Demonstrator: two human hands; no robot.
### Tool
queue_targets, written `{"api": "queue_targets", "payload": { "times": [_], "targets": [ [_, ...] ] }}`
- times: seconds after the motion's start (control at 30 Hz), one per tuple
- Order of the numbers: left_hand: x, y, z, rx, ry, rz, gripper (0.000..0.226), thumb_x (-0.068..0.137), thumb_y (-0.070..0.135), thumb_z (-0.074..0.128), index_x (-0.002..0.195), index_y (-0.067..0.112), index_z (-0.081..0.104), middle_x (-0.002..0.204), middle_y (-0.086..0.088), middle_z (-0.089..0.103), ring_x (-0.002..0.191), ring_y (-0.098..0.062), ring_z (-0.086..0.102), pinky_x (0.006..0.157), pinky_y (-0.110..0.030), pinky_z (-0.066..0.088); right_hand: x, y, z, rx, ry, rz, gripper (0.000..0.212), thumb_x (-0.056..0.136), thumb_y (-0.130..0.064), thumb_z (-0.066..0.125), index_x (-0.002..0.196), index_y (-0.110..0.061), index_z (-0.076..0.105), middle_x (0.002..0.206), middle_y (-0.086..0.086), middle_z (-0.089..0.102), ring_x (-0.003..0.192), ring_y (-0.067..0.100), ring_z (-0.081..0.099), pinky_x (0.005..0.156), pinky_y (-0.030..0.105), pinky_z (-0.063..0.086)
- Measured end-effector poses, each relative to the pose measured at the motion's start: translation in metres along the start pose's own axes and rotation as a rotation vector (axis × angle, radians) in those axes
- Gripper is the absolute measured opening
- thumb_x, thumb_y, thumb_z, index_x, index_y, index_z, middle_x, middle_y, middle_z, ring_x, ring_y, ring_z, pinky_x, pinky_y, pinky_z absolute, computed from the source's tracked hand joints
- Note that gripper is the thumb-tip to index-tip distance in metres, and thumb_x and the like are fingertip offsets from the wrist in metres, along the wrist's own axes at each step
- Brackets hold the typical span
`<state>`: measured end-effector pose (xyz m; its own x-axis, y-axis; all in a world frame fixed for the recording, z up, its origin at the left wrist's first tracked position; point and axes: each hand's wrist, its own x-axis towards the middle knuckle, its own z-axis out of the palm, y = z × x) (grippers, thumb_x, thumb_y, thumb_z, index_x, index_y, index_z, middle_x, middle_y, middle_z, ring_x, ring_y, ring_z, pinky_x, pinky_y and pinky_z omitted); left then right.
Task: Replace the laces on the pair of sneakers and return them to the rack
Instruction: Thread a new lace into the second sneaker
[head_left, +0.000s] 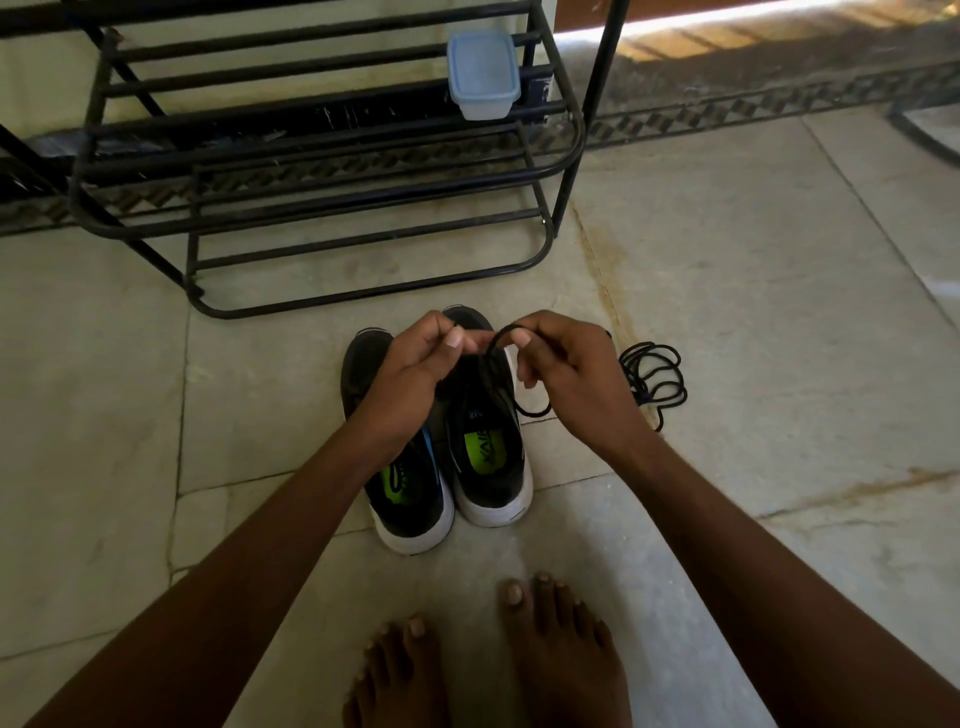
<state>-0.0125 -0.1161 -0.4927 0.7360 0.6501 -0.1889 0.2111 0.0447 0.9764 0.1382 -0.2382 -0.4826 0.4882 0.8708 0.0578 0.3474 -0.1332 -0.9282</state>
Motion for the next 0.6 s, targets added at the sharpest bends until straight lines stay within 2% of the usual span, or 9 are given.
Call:
{"api": "queue_targets", "payload": {
  "times": [0.07,0.1,0.2,0.27,0.43,0.6],
  "targets": [
    [0.000,-0.001,-0.002,-0.048,-0.052,-0.003,0.024,0.109,0.027,0.043,0.096,0.016,0.060,0.111,-0.007,0.077,0.113,-0.028,0.070,0.104,-0.061,0.045,0.002,0.002,-0.001,0.026,0.013,0.021,0.021,0.104,-0.015,0.054,0.096,-0.008,0.072,0.068,0.003,0.065,0.064,0.015,0.062,0.066,0.034,0.054],
    [-0.001,0.000,-0.003,-0.068,-0.076,-0.010,0.024,0.108,0.030,0.043,0.095,0.019,0.061,0.109,-0.010,0.076,0.112,-0.033,0.069,0.103,-0.063,0.043,0.003,0.003,-0.002,0.023,0.018,0.031,0.021,0.104,-0.015,0.054,0.096,-0.008,0.072,0.068,0.003,0.065,0.065,0.015,0.062,0.066,0.035,0.054],
    [-0.005,0.002,-0.003,-0.067,-0.064,-0.051,0.025,0.103,0.033,0.045,0.090,0.029,0.065,0.093,-0.007,0.074,0.102,-0.033,0.069,0.091,-0.050,0.041,0.003,0.007,-0.003,0.010,0.026,0.042,0.020,0.103,-0.017,0.055,0.096,-0.008,0.072,0.069,0.002,0.066,0.065,0.016,0.063,0.067,0.040,0.055],
    [-0.007,0.001,-0.003,-0.049,-0.044,-0.049,0.027,0.105,0.030,0.046,0.087,0.033,0.067,0.086,-0.001,0.071,0.095,-0.030,0.070,0.084,-0.042,0.041,0.003,0.009,-0.004,0.018,0.038,0.049,0.020,0.104,-0.016,0.055,0.096,-0.008,0.072,0.069,0.002,0.066,0.064,0.017,0.063,0.066,0.039,0.054],
    [-0.007,-0.002,-0.006,0.017,0.027,-0.012,0.021,0.108,0.017,0.048,0.097,0.015,0.066,0.081,0.001,0.068,0.078,-0.018,0.067,0.069,-0.030,0.047,0.003,0.013,-0.004,0.012,0.060,0.088,0.020,0.104,-0.014,0.055,0.096,-0.009,0.073,0.069,0.001,0.067,0.066,0.014,0.064,0.067,0.031,0.055],
    [-0.003,0.003,-0.013,0.016,0.157,0.040,0.018,0.106,0.014,0.052,0.101,0.009,0.069,0.083,-0.001,0.068,0.070,-0.018,0.061,0.060,-0.028,0.045,0.004,0.016,-0.003,-0.034,0.062,0.115,0.018,0.102,-0.016,0.057,0.094,-0.011,0.073,0.069,-0.002,0.068,0.066,0.015,0.066,0.072,0.046,0.059]
  ]
}}
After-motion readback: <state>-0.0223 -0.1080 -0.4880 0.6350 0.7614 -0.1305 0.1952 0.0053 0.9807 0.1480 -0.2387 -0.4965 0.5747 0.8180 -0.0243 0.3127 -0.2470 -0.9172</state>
